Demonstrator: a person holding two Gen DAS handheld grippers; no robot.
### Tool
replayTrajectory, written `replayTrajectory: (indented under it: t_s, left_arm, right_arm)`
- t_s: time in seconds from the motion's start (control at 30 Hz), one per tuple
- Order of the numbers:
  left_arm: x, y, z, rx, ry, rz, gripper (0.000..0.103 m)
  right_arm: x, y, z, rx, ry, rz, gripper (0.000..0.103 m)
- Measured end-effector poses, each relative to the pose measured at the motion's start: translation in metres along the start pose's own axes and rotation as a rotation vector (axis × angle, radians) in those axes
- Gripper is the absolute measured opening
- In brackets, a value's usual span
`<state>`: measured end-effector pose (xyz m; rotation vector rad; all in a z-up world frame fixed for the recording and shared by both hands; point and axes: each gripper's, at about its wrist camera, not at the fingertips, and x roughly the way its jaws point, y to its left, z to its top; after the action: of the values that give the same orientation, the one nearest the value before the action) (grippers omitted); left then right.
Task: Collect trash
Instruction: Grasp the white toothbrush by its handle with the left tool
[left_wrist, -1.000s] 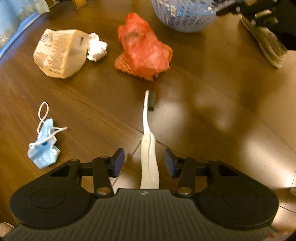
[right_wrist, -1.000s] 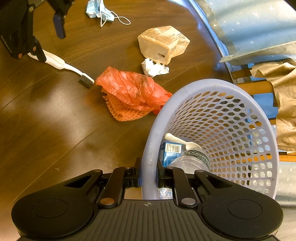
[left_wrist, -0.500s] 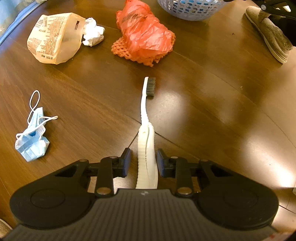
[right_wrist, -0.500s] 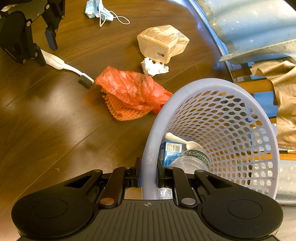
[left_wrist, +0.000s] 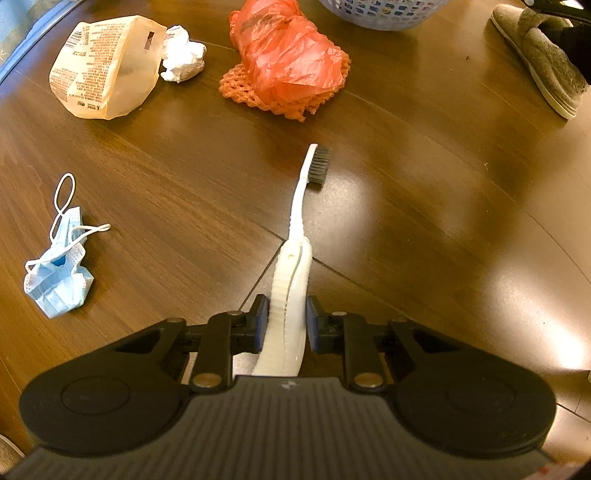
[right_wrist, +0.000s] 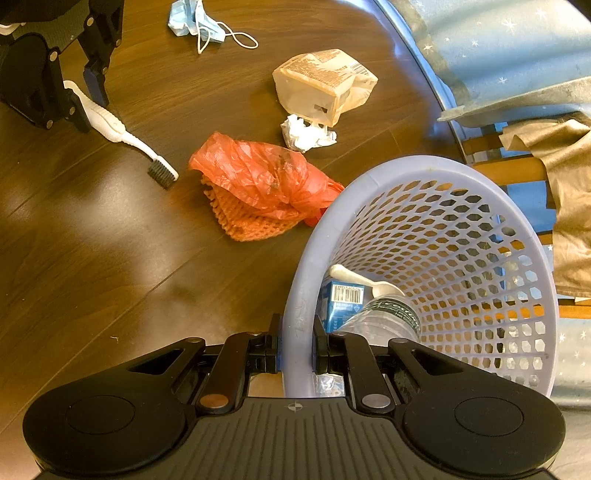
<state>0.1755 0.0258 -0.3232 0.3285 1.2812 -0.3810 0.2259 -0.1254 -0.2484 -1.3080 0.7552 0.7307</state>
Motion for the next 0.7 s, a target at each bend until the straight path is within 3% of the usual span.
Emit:
replayTrajectory:
  t_s: [0.37,0.7]
  left_arm:
    - [-0.011,0.004,0.001,-0.026,0.007,-0.014,0.017]
    - [-0.054,0.019,0.016,-0.021,-0.033,-0.001,0.017]
  right_arm:
    - [0.000,-0.001,0.001,0.001,0.002,0.002,0.010]
    - [0.001,-0.001,0.001,0.003,0.002,0.004,0.010]
